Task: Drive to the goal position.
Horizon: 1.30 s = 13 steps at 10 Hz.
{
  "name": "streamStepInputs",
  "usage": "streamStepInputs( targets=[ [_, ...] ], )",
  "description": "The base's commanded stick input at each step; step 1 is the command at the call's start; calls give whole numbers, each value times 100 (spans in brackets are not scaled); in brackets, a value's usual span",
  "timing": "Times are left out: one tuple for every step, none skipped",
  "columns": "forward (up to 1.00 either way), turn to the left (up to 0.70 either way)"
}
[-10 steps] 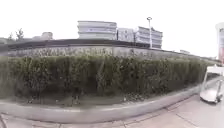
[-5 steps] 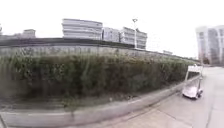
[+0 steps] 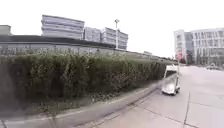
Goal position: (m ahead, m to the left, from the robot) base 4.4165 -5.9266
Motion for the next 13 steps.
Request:
streamStepInputs(
  targets=[
    [0,-15],
    [0,-3],
    [0,3],
    [0,-5],
    [0,-9],
    [0,-10],
    [0,-4],
    [0,2],
    [0,7],
    [0,1],
    [0,-8],
    [0,-9],
    [0,-9]
  ],
)
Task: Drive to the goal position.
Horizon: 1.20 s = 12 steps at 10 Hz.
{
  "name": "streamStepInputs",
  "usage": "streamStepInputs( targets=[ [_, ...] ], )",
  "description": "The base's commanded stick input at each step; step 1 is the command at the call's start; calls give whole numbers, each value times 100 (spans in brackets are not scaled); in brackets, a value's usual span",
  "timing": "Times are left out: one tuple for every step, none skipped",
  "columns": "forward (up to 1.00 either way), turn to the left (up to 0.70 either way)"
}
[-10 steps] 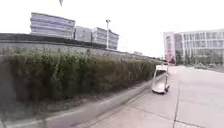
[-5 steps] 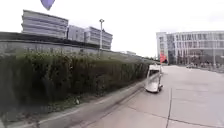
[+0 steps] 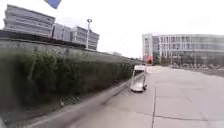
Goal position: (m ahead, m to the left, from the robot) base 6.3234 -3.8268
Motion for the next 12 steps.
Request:
streamStepInputs(
  targets=[
    [0,-8],
    [0,-8],
    [0,-8],
    [0,-10],
    [0,-10],
    [0,-10],
    [0,-10],
    [0,-9],
    [0,-10],
    [0,-10],
    [0,-9],
    [0,-9]
  ],
)
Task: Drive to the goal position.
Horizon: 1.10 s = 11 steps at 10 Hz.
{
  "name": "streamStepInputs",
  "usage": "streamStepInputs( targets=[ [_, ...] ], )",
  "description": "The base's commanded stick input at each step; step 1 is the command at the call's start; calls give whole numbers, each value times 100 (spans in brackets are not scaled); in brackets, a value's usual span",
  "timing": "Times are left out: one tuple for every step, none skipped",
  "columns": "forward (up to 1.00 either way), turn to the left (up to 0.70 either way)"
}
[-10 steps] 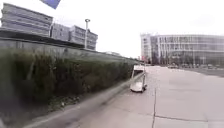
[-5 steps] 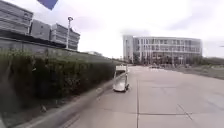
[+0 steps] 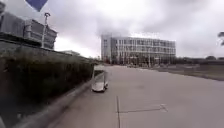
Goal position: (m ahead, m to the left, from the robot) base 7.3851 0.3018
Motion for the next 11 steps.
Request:
streamStepInputs(
  targets=[
    [0,0],
    [0,-3],
    [0,-8],
    [0,-9],
    [0,-9],
    [0,-9],
    [0,-2],
    [0,10],
    [0,11],
    [0,12],
    [0,13]
  ],
)
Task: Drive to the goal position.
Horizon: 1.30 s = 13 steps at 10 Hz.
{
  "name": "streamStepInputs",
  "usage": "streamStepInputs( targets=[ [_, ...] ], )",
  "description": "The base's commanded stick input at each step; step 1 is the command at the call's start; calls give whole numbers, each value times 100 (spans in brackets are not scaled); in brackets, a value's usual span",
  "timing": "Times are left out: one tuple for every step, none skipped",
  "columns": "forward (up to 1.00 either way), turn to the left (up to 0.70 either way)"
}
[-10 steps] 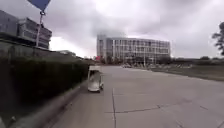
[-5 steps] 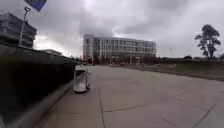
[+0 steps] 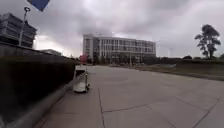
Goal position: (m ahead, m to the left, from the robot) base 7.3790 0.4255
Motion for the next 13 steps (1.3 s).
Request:
streamStepInputs(
  targets=[
    [0,14],
    [0,12],
    [0,14],
    [0,17],
    [0,19],
    [0,-6],
    [0,-6],
    [0,-6],
    [0,-7],
    [0,-7],
    [0,-7],
    [0,-6],
    [0,-6]
  ],
)
